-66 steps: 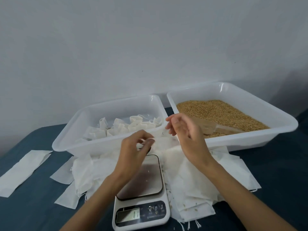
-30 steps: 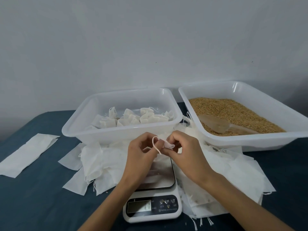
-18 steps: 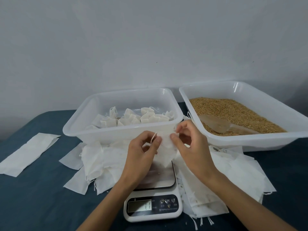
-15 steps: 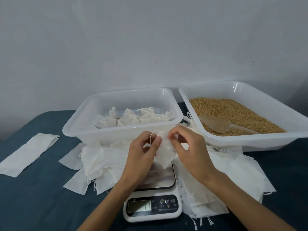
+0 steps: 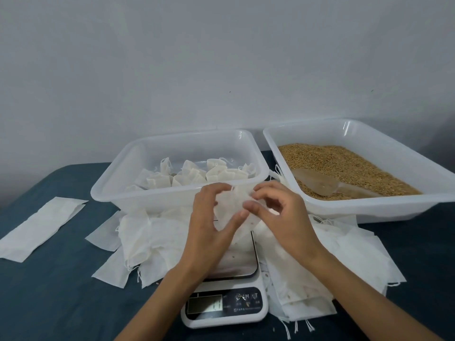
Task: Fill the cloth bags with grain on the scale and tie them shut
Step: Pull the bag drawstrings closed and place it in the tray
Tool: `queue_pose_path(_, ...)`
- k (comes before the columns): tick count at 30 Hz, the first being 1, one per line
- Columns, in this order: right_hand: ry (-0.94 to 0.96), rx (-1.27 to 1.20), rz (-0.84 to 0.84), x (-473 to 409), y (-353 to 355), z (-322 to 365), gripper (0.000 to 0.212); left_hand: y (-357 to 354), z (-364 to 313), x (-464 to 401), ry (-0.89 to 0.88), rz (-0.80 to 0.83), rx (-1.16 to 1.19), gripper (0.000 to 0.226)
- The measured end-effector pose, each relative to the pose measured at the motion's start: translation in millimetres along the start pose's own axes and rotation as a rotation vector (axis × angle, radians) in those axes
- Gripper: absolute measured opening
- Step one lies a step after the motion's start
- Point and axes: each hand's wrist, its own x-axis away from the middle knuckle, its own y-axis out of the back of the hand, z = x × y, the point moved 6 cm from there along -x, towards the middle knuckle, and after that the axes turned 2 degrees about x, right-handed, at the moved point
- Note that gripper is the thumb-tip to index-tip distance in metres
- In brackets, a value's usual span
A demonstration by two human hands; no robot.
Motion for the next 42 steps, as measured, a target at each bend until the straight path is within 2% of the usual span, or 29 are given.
queue_pose_path(2, -0.083, -0.183, -0.041, -2.6, 6.0, -2.3, 0.007, 1.8, 9.3, 0.3, 0.179, -0.011, 0.158, 0.061)
queue_pose_path(3, -0.119, -0.252, -0.053, -3.4, 8.0, -3.9, 0.008, 2.9, 13.5, -0.3, 0.284, -0.028, 0.286, 0.065)
queue_pose_path(5, -0.143, -0.317, -0.084, -4.2, 11.3, -3.6, 0.007, 3.1, 22.7, -1.6, 0.437, -0.048, 0.540, 0.058)
queue_pose_path(6, -0.118, -0.281, -0.108, -4.0, 13.5, -2.3, 0.006, 4.2, 24.1, -2.3, 0.451, -0.053, 0.593, 0.051)
queue_pose_path(9, 0.059, 0.114, -0.208, -1.4, 20.3, 5.8, 0.008, 10.0, 21.4, -3.4, 0.373, -0.079, 0.567, 0.034)
queue_pose_path(11, 0.157, 0.255, -0.247, 0.5, 20.9, 10.6, 0.008, 10.8, 18.5, -3.1, 0.325, -0.113, 0.553, 0.029)
queue_pose_path(13, 0.149, 0.201, -0.207, 1.0, 17.7, 9.3, 0.008, 14.1, 14.4, -3.5, 0.267, -0.173, 0.524, 0.029)
queue_pose_path(15, 0.020, 0.036, -0.145, 1.1, 13.7, 1.5, 0.009, 17.7, 10.4, -3.4, 0.208, -0.219, 0.499, 0.029)
queue_pose_path(17, -0.101, -0.113, -0.151, 0.6, 15.1, -5.8, 0.011, 17.5, 8.2, -3.5, 0.196, -0.222, 0.491, 0.028)
queue_pose_path(19, -0.141, -0.178, -0.129, -0.9, 16.5, -9.1, 0.011, 15.7, 8.8, -3.4, 0.209, -0.203, 0.451, 0.026)
queue_pose_path(23, -0.111, -0.176, 0.045, -2.5, 6.1, -5.4, 0.017, 12.8, 10.3, -3.7, 0.237, -0.146, 0.447, 0.024)
queue_pose_path(26, -0.095, -0.158, 0.038, -2.6, 6.3, -4.5, 0.033, 15.4, 13.5, -4.8, 0.283, -0.160, 0.491, 0.027)
queue_pose_path(30, -0.065, -0.154, 0.053, -3.2, 8.3, 2.4, 0.032, 17.0, 20.1, -6.1, 0.352, -0.177, 0.541, 0.027)
queue_pose_path(37, -0.083, -0.081, 0.088, -5.9, 15.4, 6.2, 0.042, 16.5, 27.2, -6.4, 0.434, -0.190, 0.614, 0.030)
queue_pose_path(40, -0.093, 0.002, 0.105, -10.3, 20.4, 8.3, 0.043, 24.5, 16.6, -8.5, 0.270, -0.206, 0.427, 0.031)
queue_pose_path(42, -0.095, 0.087, 0.190, -14.5, 17.6, 13.5, 0.041, 22.0, 0.9, -6.6, 0.095, -0.114, 0.199, 0.044)
